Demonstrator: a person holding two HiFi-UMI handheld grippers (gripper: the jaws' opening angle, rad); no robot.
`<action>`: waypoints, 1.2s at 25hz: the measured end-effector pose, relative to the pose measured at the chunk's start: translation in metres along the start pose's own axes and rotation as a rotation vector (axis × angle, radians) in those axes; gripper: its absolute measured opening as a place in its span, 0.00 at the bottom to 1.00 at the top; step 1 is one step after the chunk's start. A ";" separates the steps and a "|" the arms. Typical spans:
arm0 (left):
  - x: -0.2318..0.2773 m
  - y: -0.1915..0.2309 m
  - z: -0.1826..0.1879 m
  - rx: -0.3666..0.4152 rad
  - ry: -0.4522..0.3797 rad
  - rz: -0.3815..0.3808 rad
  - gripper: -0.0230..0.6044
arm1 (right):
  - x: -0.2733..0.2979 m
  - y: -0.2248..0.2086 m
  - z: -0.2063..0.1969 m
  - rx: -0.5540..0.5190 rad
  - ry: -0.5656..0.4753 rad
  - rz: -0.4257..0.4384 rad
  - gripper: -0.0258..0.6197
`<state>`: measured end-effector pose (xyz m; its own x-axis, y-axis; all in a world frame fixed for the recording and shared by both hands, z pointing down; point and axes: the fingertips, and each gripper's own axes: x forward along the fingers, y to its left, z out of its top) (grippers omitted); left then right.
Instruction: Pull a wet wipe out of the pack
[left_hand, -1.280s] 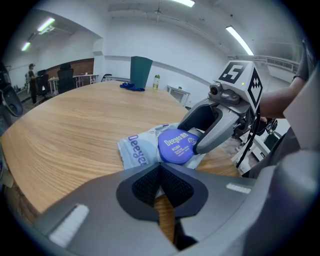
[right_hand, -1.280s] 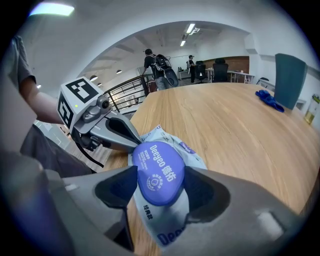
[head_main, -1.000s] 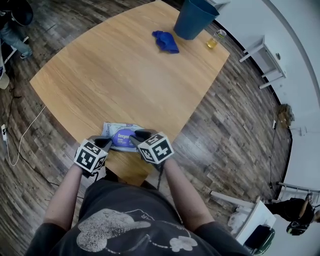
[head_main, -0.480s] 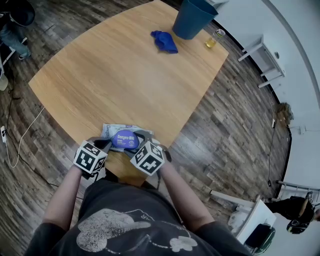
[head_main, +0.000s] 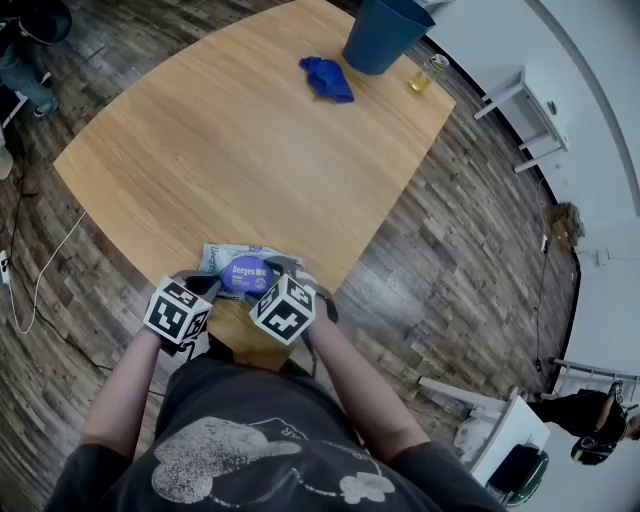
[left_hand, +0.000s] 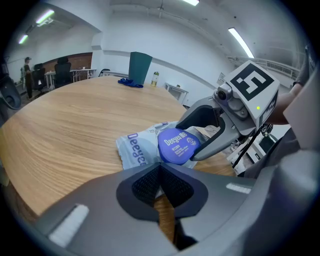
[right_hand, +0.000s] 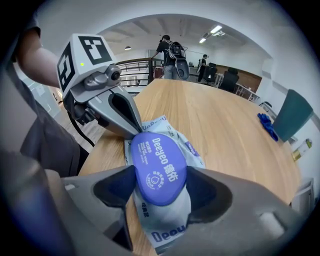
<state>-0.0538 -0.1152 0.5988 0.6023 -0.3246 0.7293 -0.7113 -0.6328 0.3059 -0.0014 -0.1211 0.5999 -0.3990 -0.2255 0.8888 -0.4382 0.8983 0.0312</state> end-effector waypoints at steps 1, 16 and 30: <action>0.000 0.000 0.000 0.001 -0.002 0.000 0.06 | 0.000 0.000 0.000 0.007 -0.001 0.009 0.51; 0.001 0.001 0.001 0.001 -0.007 0.006 0.06 | -0.008 -0.009 0.004 0.159 -0.049 0.173 0.51; -0.001 -0.001 0.001 0.047 -0.043 0.038 0.06 | -0.042 -0.023 0.020 0.109 -0.153 -0.067 0.49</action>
<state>-0.0530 -0.1148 0.5970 0.5914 -0.3783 0.7122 -0.7167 -0.6514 0.2492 0.0092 -0.1404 0.5526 -0.4801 -0.3455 0.8063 -0.5489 0.8353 0.0311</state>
